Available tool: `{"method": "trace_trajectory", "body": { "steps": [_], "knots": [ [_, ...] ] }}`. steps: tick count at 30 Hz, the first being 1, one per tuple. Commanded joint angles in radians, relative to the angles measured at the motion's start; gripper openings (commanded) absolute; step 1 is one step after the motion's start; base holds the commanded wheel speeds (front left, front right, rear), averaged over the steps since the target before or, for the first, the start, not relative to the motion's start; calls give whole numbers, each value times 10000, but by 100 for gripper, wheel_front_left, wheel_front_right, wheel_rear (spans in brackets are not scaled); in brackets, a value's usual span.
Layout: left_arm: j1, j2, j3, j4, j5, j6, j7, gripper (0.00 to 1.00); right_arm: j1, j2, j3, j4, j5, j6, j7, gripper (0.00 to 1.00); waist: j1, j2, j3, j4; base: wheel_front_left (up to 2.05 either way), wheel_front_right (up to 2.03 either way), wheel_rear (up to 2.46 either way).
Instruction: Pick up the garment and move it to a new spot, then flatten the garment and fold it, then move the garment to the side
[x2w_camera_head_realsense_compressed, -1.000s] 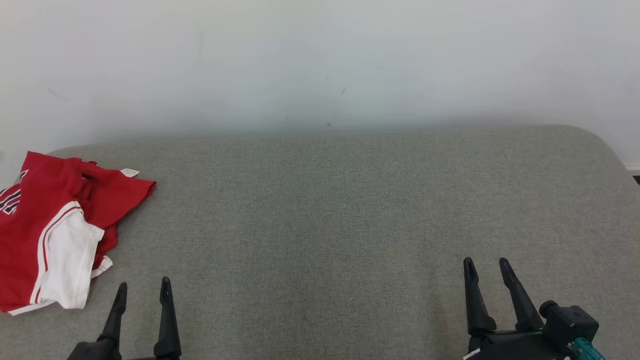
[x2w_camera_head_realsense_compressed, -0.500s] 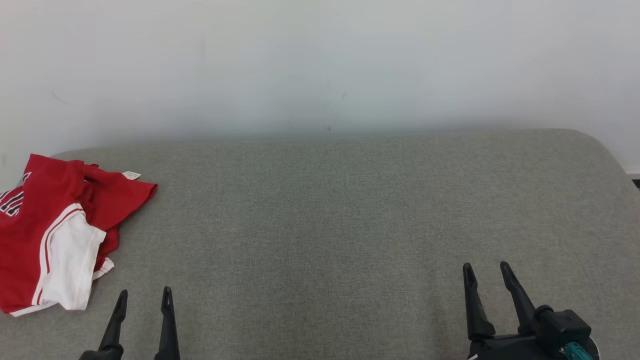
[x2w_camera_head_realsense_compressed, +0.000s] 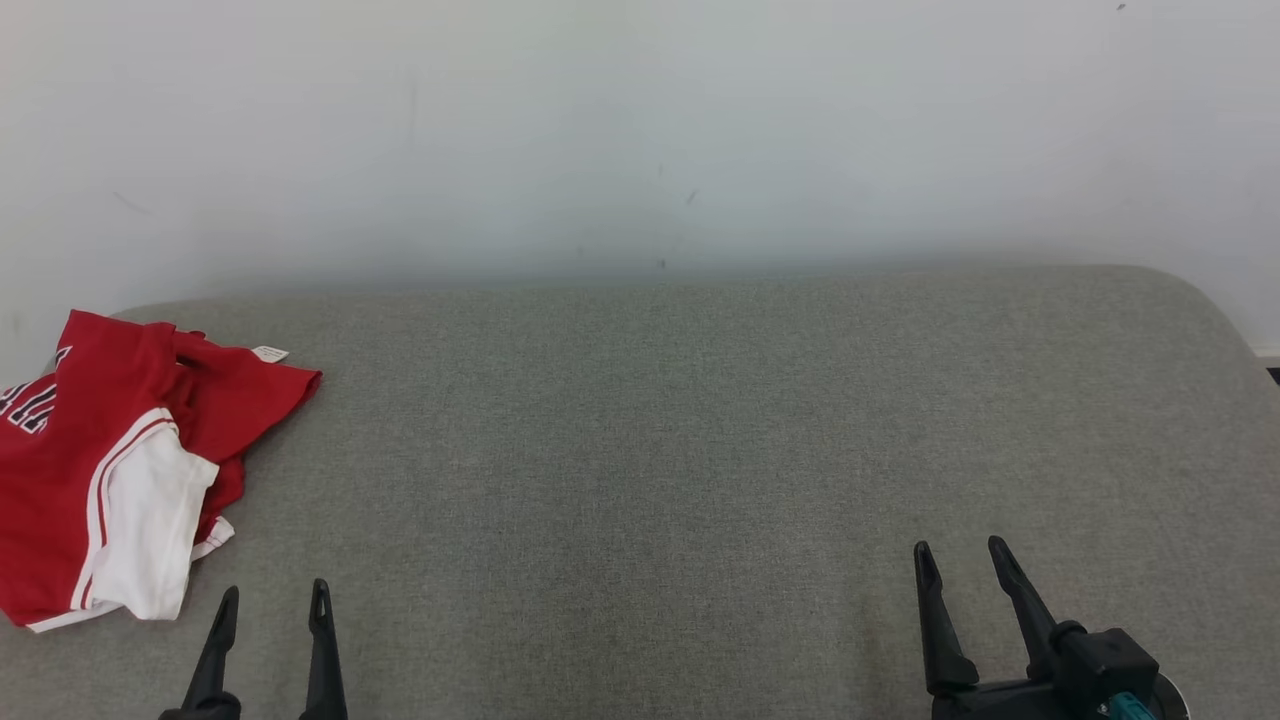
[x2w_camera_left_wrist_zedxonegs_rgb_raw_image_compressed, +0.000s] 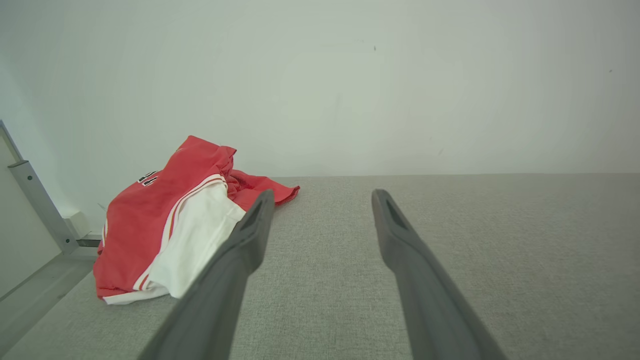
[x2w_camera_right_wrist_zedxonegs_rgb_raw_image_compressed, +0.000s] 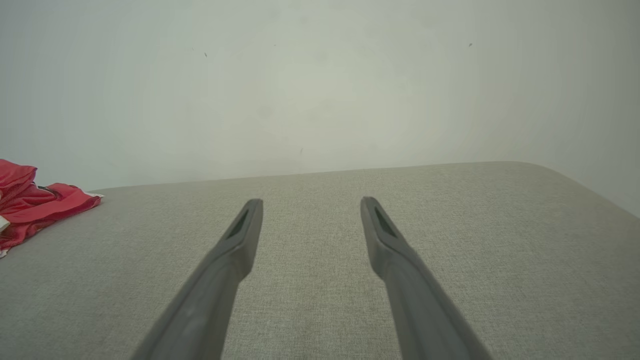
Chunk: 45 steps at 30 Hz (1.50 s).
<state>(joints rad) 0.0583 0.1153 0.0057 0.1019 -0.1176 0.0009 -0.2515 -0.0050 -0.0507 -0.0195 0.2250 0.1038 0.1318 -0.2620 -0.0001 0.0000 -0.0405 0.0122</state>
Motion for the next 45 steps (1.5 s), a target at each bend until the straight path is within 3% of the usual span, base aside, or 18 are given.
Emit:
{"method": "trace_trajectory", "body": {
  "steps": [1,14,45],
  "knots": [
    [102,39,37,-61,-56,67,53,100,-31,9,15,32,38,-21,-40,100,1,0,1,4,0,0,0],
    [179,106,-10,-416,-290,166,732,100,-98,9,-59,262,140,-21,1,100,1,0,12,29,0,0,0],
    [219,177,-94,-241,-637,419,915,100,-135,9,-35,353,366,-21,202,100,1,0,3,37,0,0,0]
  ]
}}
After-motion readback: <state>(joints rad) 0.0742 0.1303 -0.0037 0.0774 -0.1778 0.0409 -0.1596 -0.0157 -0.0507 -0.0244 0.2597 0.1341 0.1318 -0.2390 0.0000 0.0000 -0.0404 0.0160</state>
